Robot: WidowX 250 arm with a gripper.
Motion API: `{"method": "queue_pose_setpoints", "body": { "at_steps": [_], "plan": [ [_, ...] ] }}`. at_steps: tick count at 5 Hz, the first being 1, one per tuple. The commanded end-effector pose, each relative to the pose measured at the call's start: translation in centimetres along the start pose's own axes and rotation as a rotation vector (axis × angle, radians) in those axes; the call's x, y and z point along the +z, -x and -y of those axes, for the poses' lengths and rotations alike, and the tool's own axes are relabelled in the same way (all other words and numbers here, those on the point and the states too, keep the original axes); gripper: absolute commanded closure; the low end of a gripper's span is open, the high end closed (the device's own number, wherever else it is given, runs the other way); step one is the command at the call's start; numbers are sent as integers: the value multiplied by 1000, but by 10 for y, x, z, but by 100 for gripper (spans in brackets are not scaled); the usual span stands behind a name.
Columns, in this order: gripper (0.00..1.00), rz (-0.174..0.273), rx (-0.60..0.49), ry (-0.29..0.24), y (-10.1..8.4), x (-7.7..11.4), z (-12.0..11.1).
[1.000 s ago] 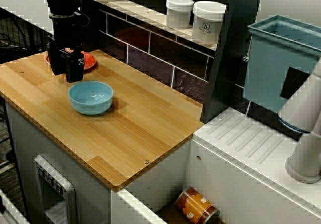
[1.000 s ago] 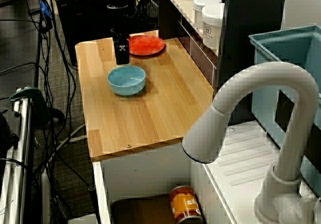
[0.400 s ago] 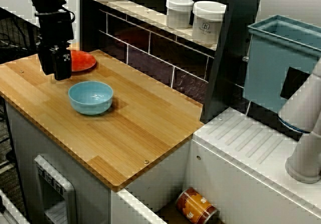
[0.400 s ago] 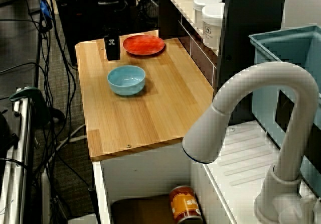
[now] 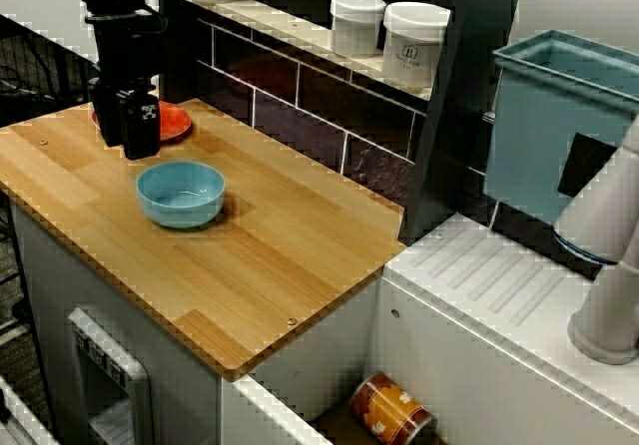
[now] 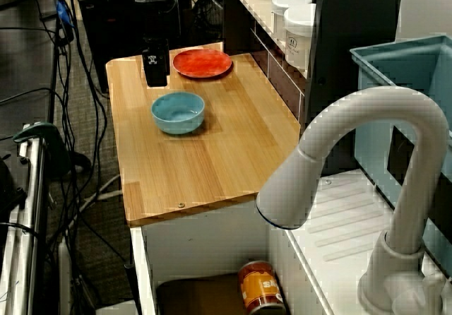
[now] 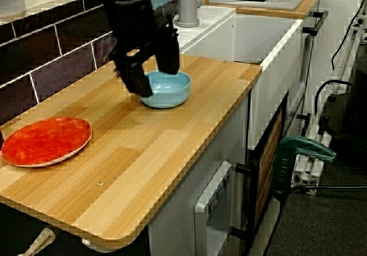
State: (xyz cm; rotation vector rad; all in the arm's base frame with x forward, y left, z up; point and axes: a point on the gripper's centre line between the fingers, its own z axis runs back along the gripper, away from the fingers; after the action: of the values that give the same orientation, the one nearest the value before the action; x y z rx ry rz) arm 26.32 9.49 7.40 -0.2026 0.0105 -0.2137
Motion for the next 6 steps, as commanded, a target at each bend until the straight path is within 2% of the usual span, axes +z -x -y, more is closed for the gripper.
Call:
{"method": "queue_pose_setpoints", "body": {
  "at_steps": [1, 2, 4, 5, 6],
  "plan": [
    [0, 51, 11, -69, -16, 7, 8],
    [0, 40, 38, -90, -21, -4, -1],
    [0, 44, 62, -114, -14, -15, -12],
    [0, 30, 72, -135, -8, -17, -20],
    [0, 63, 112, -116, 12, -9, -41]
  ]
}}
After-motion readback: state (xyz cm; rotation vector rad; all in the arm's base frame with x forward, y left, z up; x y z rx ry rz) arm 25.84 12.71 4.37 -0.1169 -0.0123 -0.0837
